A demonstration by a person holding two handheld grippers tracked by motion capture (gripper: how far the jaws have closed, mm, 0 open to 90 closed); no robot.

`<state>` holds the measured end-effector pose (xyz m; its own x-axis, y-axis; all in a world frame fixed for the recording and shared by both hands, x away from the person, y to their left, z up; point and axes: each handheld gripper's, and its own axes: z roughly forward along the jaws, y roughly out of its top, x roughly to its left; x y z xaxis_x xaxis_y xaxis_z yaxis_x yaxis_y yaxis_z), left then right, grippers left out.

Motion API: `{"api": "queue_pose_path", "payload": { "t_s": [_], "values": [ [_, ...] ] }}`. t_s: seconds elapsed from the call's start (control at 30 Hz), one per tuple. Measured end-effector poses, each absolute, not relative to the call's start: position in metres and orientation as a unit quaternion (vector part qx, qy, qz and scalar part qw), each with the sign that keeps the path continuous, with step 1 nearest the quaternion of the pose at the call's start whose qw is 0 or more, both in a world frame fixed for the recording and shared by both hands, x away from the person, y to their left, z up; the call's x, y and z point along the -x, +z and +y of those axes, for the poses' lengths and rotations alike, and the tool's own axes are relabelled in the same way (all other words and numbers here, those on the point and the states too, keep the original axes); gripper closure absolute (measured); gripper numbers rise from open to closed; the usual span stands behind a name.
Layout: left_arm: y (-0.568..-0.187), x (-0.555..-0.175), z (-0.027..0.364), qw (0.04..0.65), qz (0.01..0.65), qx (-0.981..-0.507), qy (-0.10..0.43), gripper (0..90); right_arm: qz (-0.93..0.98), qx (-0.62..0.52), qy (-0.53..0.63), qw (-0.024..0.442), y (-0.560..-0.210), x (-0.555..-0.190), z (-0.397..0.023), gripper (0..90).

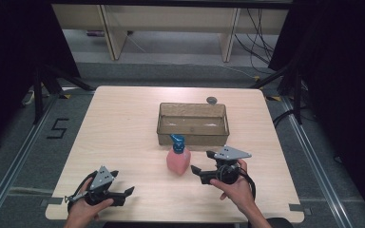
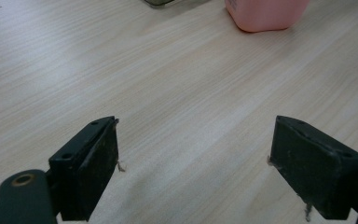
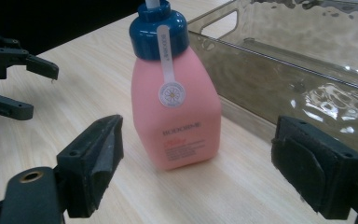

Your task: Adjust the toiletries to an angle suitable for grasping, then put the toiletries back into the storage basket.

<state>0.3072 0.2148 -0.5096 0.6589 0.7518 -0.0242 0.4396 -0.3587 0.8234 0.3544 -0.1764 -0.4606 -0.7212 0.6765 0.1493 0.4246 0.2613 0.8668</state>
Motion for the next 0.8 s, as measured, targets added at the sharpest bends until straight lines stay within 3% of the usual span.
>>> {"api": "queue_pose_path", "payload": {
  "t_s": [0.8],
  "values": [
    [-0.509, -0.306, 0.215, 0.427, 0.365, -0.807, 0.182, 14.8, 0.794, -0.320, 0.499, 0.132, -0.451, -0.373, -0.143, 16.7]
  ]
}}
